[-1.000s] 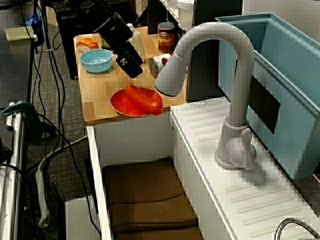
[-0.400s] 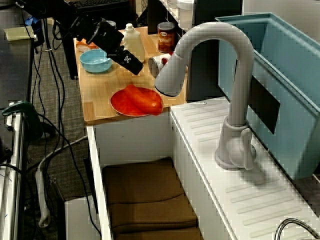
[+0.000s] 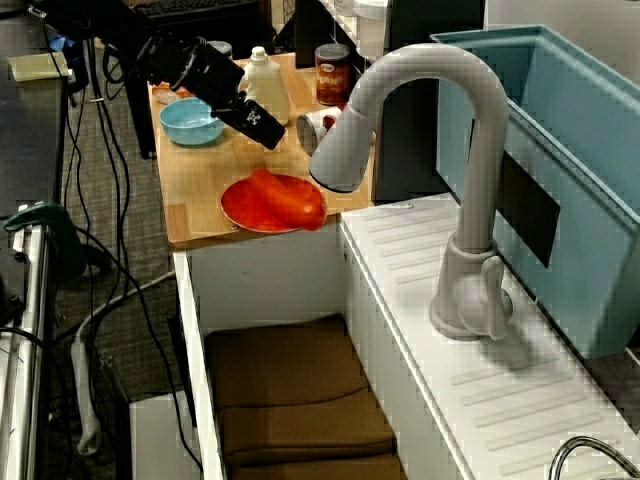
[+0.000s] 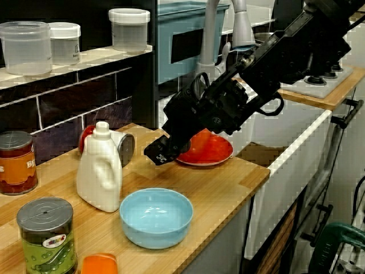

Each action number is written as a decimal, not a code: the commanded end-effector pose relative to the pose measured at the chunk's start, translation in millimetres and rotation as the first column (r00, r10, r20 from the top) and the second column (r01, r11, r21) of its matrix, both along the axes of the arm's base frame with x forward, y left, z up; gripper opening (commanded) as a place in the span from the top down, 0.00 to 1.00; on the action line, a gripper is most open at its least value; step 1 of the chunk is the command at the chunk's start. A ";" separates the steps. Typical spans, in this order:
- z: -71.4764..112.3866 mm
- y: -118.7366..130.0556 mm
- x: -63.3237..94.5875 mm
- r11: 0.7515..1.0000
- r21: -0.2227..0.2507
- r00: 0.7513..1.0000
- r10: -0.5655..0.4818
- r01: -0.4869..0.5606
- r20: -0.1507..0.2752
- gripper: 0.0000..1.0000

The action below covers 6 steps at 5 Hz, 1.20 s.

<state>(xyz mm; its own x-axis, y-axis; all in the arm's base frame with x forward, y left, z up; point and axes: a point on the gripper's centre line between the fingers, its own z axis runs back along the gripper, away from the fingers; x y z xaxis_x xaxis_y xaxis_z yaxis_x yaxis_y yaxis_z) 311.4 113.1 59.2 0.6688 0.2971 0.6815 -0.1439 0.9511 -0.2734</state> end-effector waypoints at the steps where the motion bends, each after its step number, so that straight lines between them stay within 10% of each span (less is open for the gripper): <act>1: 6.1 -1.8 4.8 0.994 0.105 0.997 0.003 -0.011 0.081 0.00; 6: 3.1 -21.2 26.8 0.986 0.165 0.991 0.018 -0.039 0.131 0.00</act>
